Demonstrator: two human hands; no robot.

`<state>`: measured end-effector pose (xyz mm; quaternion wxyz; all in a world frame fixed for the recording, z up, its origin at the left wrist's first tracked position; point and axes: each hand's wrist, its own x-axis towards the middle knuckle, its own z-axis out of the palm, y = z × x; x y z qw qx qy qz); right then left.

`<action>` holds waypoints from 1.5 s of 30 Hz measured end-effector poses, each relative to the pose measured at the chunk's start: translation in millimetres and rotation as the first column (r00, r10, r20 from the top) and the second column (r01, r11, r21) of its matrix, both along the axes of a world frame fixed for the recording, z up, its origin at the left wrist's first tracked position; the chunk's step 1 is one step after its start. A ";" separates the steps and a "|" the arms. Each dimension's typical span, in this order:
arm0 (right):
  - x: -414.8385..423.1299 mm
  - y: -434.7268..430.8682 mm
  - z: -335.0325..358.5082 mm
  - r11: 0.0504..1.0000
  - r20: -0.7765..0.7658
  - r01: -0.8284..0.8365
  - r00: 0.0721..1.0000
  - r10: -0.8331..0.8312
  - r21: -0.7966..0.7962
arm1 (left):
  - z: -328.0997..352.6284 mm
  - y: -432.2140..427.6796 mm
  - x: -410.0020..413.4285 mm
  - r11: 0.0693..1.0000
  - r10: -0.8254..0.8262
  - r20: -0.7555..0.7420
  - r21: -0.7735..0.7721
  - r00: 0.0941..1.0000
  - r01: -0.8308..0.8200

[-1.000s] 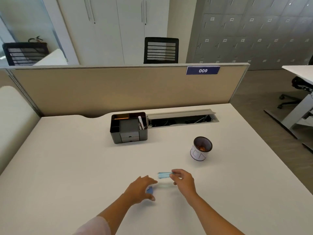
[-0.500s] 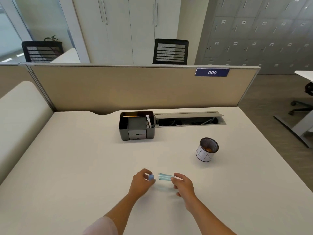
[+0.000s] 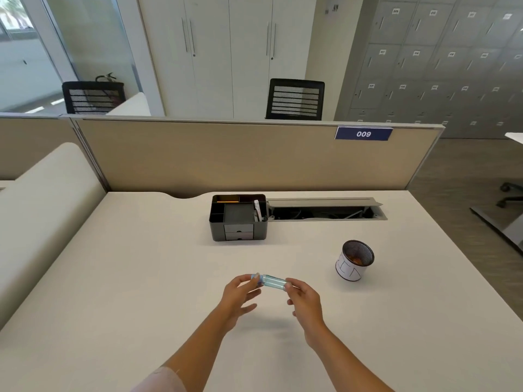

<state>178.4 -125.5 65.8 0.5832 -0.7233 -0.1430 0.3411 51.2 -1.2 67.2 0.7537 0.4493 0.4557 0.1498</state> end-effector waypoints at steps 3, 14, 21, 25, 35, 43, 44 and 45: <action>-2.5 2.0 2.2 1.000 0.046 -0.011 0.999 0.010 0.008 | 2.5 1.0 -4.6 0.999 -0.034 -0.030 0.038 0.999 0.035; -3.6 5.4 20.1 0.989 0.320 -0.122 0.943 0.088 0.088 | 20.5 14.7 -13.5 0.980 -0.117 -0.082 0.154 0.990 0.128; 2.6 5.0 27.0 0.972 0.420 -0.214 0.894 0.157 0.093 | 28.2 21.9 -18.8 0.961 -0.200 -0.086 0.177 0.976 0.213; 4.6 4.6 27.1 0.963 0.469 -0.250 0.865 0.177 0.097 | 29.3 24.3 -19.6 0.966 -0.195 -0.100 0.155 0.976 0.209; 5.1 3.1 32.8 0.941 0.458 -0.264 0.877 0.144 0.210 | 39.0 26.0 -21.7 0.974 -0.204 -0.094 0.080 0.974 0.212; 5.2 5.6 41.9 0.946 0.380 -0.207 0.919 0.101 0.248 | 46.4 25.6 -19.7 0.966 -0.182 -0.035 0.182 0.983 0.186; 5.1 6.4 43.1 0.948 0.359 -0.191 0.929 0.091 0.254 | 47.4 24.9 -19.8 0.962 -0.186 -0.025 0.201 0.982 0.187; 4.7 7.1 44.5 0.949 0.335 -0.175 0.939 0.080 0.261 | 48.3 24.0 -19.8 0.957 -0.185 -0.015 0.226 0.983 0.184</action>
